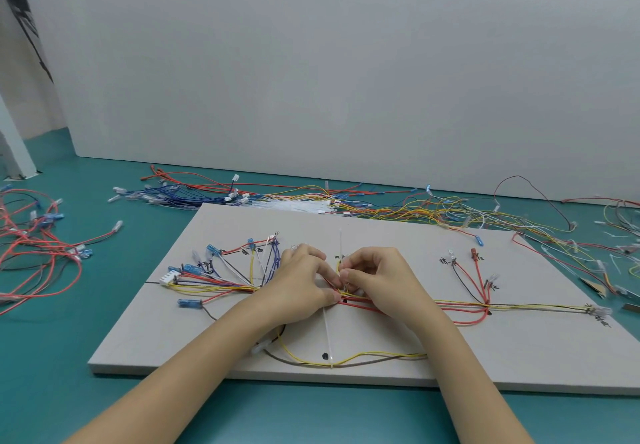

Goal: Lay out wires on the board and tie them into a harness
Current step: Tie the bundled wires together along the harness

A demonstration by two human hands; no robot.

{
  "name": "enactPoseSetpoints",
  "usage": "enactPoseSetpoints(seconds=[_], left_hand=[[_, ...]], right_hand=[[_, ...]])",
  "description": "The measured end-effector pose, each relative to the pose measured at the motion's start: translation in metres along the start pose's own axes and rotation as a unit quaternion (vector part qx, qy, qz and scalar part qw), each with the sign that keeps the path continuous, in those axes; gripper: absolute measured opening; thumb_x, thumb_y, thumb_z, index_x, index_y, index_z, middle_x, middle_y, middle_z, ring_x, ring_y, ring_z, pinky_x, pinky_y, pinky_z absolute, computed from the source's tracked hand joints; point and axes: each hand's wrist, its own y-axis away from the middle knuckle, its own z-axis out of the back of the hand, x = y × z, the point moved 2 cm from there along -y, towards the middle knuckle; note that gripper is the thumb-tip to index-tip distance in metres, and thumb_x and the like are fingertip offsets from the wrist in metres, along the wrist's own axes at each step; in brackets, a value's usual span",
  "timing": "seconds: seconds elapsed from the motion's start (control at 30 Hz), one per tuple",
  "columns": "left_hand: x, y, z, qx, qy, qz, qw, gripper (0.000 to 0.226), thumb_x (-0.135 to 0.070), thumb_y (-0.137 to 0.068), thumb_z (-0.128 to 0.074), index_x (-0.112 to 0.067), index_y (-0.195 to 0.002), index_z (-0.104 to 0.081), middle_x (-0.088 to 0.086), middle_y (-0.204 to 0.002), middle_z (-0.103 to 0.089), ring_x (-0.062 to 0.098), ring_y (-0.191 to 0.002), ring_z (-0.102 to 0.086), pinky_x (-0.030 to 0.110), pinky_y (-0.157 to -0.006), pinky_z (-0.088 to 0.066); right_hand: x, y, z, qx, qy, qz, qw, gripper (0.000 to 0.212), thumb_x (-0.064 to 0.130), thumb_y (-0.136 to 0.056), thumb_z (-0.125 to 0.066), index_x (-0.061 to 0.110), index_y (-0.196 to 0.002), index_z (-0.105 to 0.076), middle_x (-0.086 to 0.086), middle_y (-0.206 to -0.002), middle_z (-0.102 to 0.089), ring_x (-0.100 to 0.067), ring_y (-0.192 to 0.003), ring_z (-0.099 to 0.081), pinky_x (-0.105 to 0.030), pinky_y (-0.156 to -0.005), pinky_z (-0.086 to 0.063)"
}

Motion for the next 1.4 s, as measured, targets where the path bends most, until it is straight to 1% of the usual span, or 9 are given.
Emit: enactPoseSetpoints(seconds=[0.23, 0.6, 0.73, 0.83, 0.9, 1.0, 1.1, 1.23, 1.4], left_hand=[[-0.0005, 0.0012, 0.0026, 0.007, -0.015, -0.028, 0.999, 0.015, -0.035, -0.077, -0.079, -0.039, -0.084, -0.066, -0.009, -0.121, -0.043, 0.012, -0.125, -0.030, 0.025, -0.104, -0.025], [0.0003, 0.0025, 0.0073, -0.013, -0.034, -0.081, 0.996, 0.017, -0.041, -0.073, -0.081, -0.043, -0.084, -0.068, -0.008, -0.103, -0.054, 0.016, -0.112, -0.045, 0.036, -0.099, -0.038], [0.0016, 0.0020, 0.0069, -0.021, -0.035, -0.083, 0.996, 0.019, -0.040, -0.072, -0.081, -0.042, -0.084, -0.067, -0.009, -0.101, -0.054, 0.015, -0.110, -0.045, 0.034, -0.097, -0.038], [0.0031, 0.0024, 0.0073, -0.047, -0.023, -0.079, 0.996, 0.031, -0.038, -0.070, -0.083, -0.040, -0.084, -0.055, -0.015, -0.095, -0.049, 0.011, -0.105, -0.045, 0.027, -0.086, -0.038], [0.0039, 0.0024, 0.0070, -0.054, -0.025, -0.090, 0.994, 0.034, -0.037, -0.070, -0.083, -0.036, -0.084, -0.051, -0.015, -0.094, -0.050, 0.010, -0.101, -0.045, 0.025, -0.084, -0.039], [0.0034, 0.0031, 0.0058, -0.042, -0.029, -0.113, 0.992, 0.027, -0.035, -0.074, -0.080, -0.035, -0.080, -0.054, -0.015, -0.091, -0.054, 0.009, -0.098, -0.045, 0.025, -0.085, -0.040], [0.0031, 0.0029, 0.0057, -0.038, -0.036, -0.129, 0.990, 0.016, -0.032, -0.075, -0.079, -0.033, -0.076, -0.063, -0.015, -0.085, -0.060, 0.007, -0.095, -0.049, 0.028, -0.086, -0.041], [0.0024, 0.0028, 0.0056, -0.030, -0.046, -0.142, 0.988, 0.010, -0.034, -0.075, -0.079, -0.029, -0.079, -0.072, -0.013, -0.086, -0.061, 0.001, -0.090, -0.050, 0.028, -0.084, -0.043], [0.0020, 0.0022, 0.0059, -0.017, -0.021, -0.130, 0.991, 0.014, -0.029, -0.073, -0.082, -0.029, -0.078, -0.069, -0.014, -0.081, -0.062, 0.002, -0.077, -0.056, 0.023, -0.071, -0.047]], right_hand=[[-0.0008, 0.0000, 0.0006, -0.009, -0.006, -0.015, 1.000, 0.015, 0.003, -0.084, -0.069, 0.016, -0.076, -0.070, -0.013, -0.079, -0.072, -0.012, -0.061, -0.062, -0.032, -0.068, -0.054], [0.0016, 0.0030, 0.0011, 0.012, -0.012, -0.035, 0.999, 0.003, 0.000, -0.084, -0.069, 0.002, -0.082, -0.072, -0.009, -0.075, -0.071, -0.009, -0.059, -0.060, -0.018, -0.058, -0.047], [0.0028, 0.0035, 0.0011, 0.008, 0.007, -0.036, 0.999, 0.009, 0.002, -0.081, -0.070, 0.007, -0.074, -0.071, -0.007, -0.075, -0.071, -0.009, -0.063, -0.061, -0.022, -0.065, -0.050], [0.0022, 0.0035, 0.0024, 0.016, 0.042, -0.049, 0.998, 0.014, 0.007, -0.078, -0.072, 0.013, -0.066, -0.071, 0.007, -0.061, -0.064, -0.001, -0.056, -0.055, -0.012, -0.056, -0.042], [0.0019, 0.0026, 0.0023, 0.026, 0.052, -0.059, 0.997, 0.017, 0.008, -0.079, -0.069, 0.014, -0.063, -0.069, 0.007, -0.059, -0.063, -0.002, -0.056, -0.054, -0.015, -0.057, -0.041], [0.0033, 0.0013, 0.0009, 0.029, 0.064, -0.051, 0.996, 0.014, 0.010, -0.080, -0.063, 0.005, -0.068, -0.067, -0.003, -0.065, -0.061, -0.010, -0.061, -0.051, -0.028, -0.062, -0.041], [0.0052, 0.0018, -0.0007, 0.019, 0.065, -0.011, 0.998, 0.013, 0.013, -0.085, -0.065, 0.006, -0.075, -0.068, -0.014, -0.074, -0.065, -0.011, -0.064, -0.051, -0.029, -0.065, -0.042], [0.0050, 0.0020, 0.0010, 0.003, 0.050, 0.017, 0.999, 0.011, 0.009, -0.084, -0.069, 0.014, -0.074, -0.069, -0.003, -0.071, -0.067, -0.009, -0.062, -0.054, -0.024, -0.062, -0.045], [0.0052, 0.0018, 0.0007, 0.000, 0.003, 0.032, 0.999, 0.010, 0.003, -0.085, -0.068, 0.009, -0.077, -0.068, -0.002, -0.063, -0.064, -0.009, -0.053, -0.054, -0.022, -0.050, -0.044]])
